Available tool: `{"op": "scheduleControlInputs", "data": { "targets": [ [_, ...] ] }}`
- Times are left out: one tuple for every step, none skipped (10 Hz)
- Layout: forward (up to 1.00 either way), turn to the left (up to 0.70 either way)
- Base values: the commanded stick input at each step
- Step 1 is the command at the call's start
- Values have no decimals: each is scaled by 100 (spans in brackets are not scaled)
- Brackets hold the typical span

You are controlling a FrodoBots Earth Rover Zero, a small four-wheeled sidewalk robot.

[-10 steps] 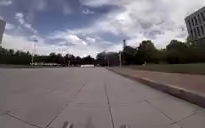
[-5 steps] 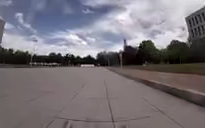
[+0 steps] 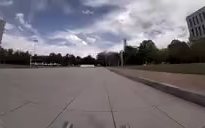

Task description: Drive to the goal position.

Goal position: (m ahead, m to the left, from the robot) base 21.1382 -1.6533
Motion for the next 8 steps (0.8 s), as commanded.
{"op": "scheduleControlInputs", "data": {
  "targets": [
    [100, 0],
    [100, 0],
    [100, 0],
    [100, 0],
    [100, 0],
    [100, 0],
    [100, 0],
    [100, 0]
  ]
}}
